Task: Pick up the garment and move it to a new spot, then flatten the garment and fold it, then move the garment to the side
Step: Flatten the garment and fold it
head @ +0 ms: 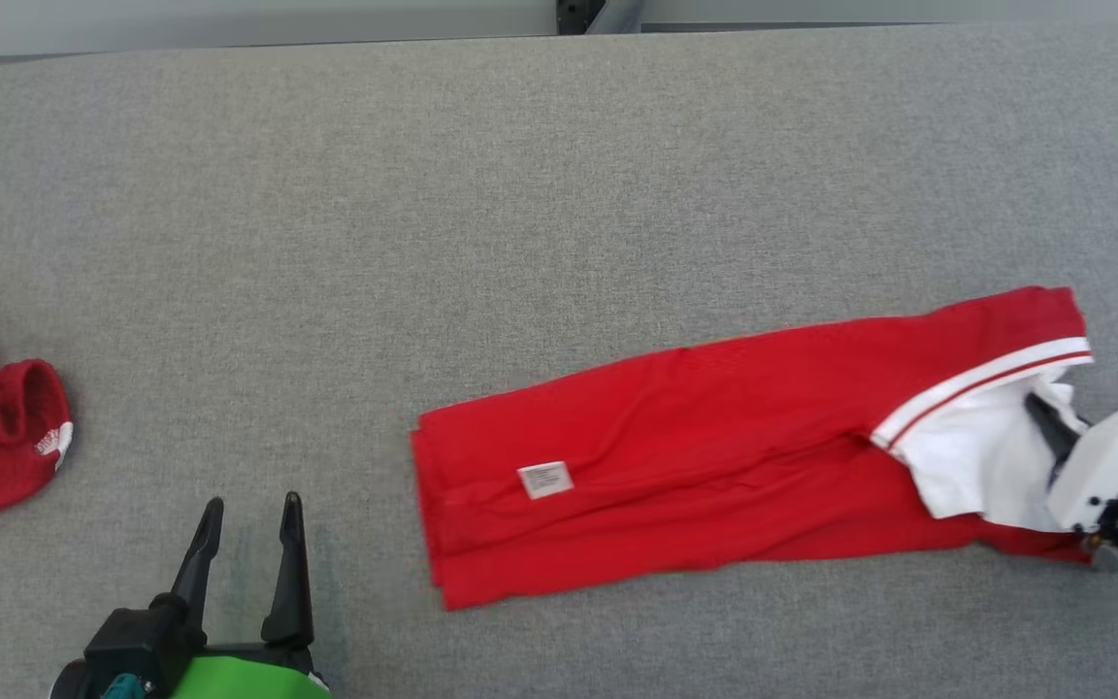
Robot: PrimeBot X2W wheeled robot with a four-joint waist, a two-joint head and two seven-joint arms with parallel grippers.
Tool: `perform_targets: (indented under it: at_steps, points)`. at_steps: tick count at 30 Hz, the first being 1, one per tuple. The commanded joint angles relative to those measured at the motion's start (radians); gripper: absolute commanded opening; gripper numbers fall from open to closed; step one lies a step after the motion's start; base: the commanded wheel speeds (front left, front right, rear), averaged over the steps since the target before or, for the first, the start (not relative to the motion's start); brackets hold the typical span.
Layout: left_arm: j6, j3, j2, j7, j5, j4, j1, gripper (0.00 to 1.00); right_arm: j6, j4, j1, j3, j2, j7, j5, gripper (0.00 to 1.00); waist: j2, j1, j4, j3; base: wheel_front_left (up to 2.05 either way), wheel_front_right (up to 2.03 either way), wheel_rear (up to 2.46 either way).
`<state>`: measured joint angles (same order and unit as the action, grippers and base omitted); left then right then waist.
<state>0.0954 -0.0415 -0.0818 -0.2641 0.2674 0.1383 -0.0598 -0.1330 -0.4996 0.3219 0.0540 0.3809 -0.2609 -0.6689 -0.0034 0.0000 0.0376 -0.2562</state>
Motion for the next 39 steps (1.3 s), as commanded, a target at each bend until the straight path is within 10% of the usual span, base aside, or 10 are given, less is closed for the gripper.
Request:
perform_targets:
  at_steps: [1, 9, 14, 23, 30, 38, 39]
  points:
    - [0.004, 0.005, 0.0, 0.0, -0.006, 0.008, 0.011, 1.0, 0.004, -0.018, -0.007, -0.017, 0.029, -0.005, -0.005, 0.0, 0.0034, 0.0, -0.005, 0.006, 0.0, 0.0, 0.0]
    - [0.028, 0.008, 0.021, 0.0, -0.027, 0.069, 0.004, 1.0, 0.003, -0.116, -0.026, -0.241, 0.282, -0.003, 0.031, 0.0, 0.0034, 0.0, 0.005, 0.032, 0.0, 0.0, 0.0]
    - [0.032, 0.023, 0.026, 0.0, -0.021, 0.072, -0.013, 1.0, 0.002, 0.057, -0.067, -0.233, 0.29, -0.026, 0.034, 0.0, 0.0034, 0.0, 0.001, 0.05, 0.0, 0.0, 0.0]
    - [0.034, 0.047, 0.03, 0.0, -0.017, 0.064, -0.027, 1.0, 0.002, 0.507, -0.215, -0.011, 0.026, -0.062, 0.144, 0.0, 0.0034, 0.0, -0.05, 0.05, 0.0, 0.0, 0.0]
    - [0.034, 0.047, 0.03, 0.0, -0.024, 0.074, 0.008, 1.0, 0.002, 0.465, -0.207, 0.195, -0.18, -0.034, 0.277, 0.0, 0.0034, 0.0, -0.045, 0.05, 0.0, 0.0, 0.0]
    - [0.035, 0.059, 0.03, 0.0, -0.009, 0.085, -0.004, 1.0, 0.002, 0.362, -0.187, 0.243, -0.241, 0.021, 0.344, 0.0, 0.0034, 0.0, -0.026, 0.058, 0.0, 0.0, 0.0]
    - [0.035, 0.059, 0.03, 0.0, -0.005, 0.087, -0.008, 1.0, 0.002, 0.356, -0.185, 0.244, -0.241, 0.03, 0.353, 0.33, 0.0034, 0.0, -0.024, 0.059, 0.0, 0.0, 0.0]
